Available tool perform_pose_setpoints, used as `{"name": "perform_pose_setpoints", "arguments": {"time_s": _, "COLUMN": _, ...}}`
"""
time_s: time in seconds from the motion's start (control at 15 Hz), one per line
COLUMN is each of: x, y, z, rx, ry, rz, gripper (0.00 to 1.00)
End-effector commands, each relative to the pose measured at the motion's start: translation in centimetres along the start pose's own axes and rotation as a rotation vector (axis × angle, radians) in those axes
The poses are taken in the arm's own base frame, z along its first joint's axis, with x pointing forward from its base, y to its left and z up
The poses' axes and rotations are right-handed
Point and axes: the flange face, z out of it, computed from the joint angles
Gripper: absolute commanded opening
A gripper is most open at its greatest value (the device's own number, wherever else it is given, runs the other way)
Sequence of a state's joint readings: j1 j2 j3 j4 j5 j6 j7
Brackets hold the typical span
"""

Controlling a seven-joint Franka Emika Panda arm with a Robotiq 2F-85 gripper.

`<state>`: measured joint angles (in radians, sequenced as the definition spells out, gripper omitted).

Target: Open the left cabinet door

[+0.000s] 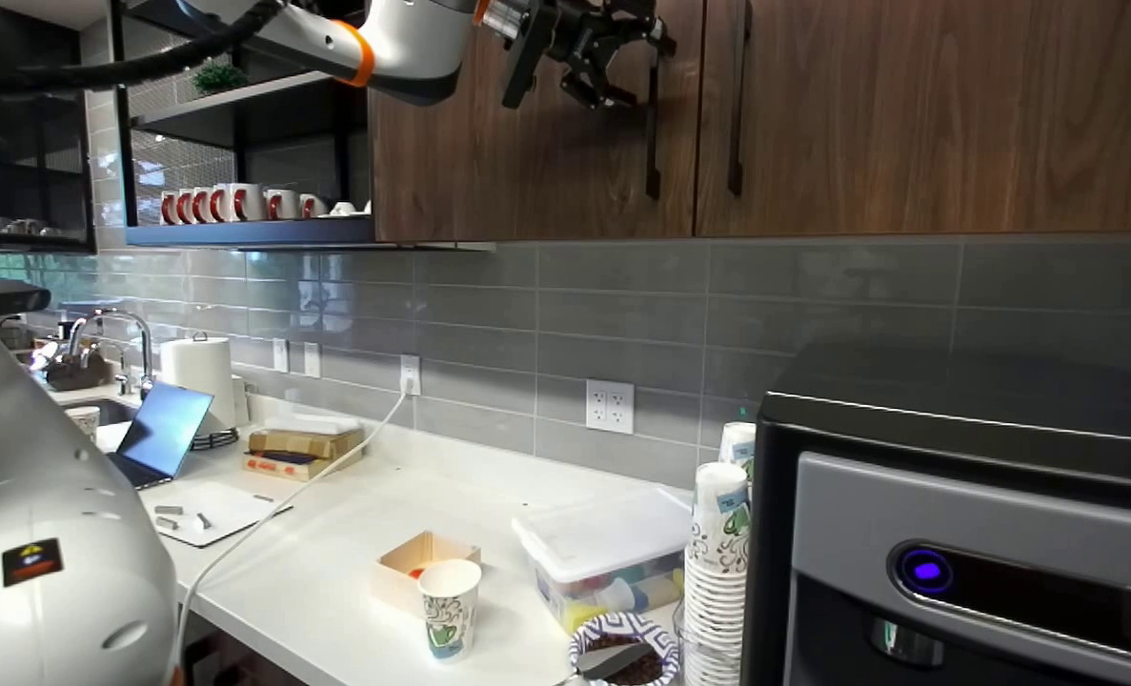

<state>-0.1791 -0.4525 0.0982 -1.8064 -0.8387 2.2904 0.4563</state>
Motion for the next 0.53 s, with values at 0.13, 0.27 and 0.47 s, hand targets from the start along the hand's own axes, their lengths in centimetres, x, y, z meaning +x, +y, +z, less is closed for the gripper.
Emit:
{"name": "perform_pose_setpoints", "arguments": {"time_s": 0.13, "x": -0.3, "y": 3.6, "z": -0.5, "rx": -0.085, "ry": 0.04, "rz": 0.071, "gripper": 1.0}}
{"name": "perform_pose_setpoints", "arguments": {"time_s": 0.27, "x": -0.6, "y": 4.6, "z": -0.6, "rx": -0.097, "ry": 0.038, "rz": 0.097, "gripper": 1.0}}
{"name": "perform_pose_setpoints", "arguments": {"time_s": 0.47, "x": -1.1, "y": 4.9, "z": -1.1, "rx": -0.101, "ry": 0.037, "rz": 0.123, "gripper": 1.0}}
